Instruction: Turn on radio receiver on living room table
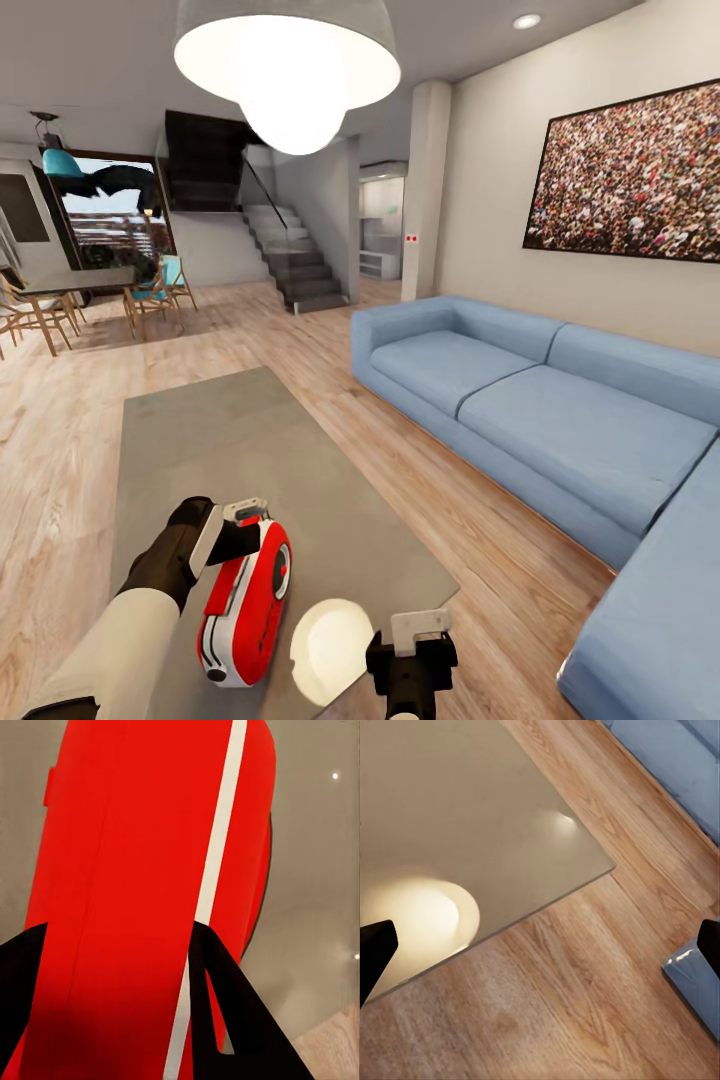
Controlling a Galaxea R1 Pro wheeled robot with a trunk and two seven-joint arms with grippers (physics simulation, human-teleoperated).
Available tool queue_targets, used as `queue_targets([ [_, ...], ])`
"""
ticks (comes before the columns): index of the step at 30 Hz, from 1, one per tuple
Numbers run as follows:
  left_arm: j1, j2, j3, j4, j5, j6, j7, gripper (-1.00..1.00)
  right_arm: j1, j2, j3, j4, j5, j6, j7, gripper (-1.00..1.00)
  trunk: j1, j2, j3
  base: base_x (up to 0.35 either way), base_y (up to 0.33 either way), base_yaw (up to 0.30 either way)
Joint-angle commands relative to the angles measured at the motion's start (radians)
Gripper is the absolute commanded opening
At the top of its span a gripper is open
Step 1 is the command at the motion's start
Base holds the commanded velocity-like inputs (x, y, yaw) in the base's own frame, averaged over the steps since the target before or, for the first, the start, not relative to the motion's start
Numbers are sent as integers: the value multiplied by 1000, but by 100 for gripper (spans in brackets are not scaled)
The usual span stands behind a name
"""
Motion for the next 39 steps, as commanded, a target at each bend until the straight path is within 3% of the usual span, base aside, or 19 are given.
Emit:
queue_targets([
  [1, 0, 0, 0, 0, 7, 0, 0, -100, 0, 0, 0, 0, 0, 0, 0, 100, -4, 7, 3, 0, 0, 0],
  [39, 0, 1, 2, -1, 9, 1, -1, -100, 0, 0, 0, 0, 0, 0, 0, 100, -150, 273, 122, 0, 0, 0],
])
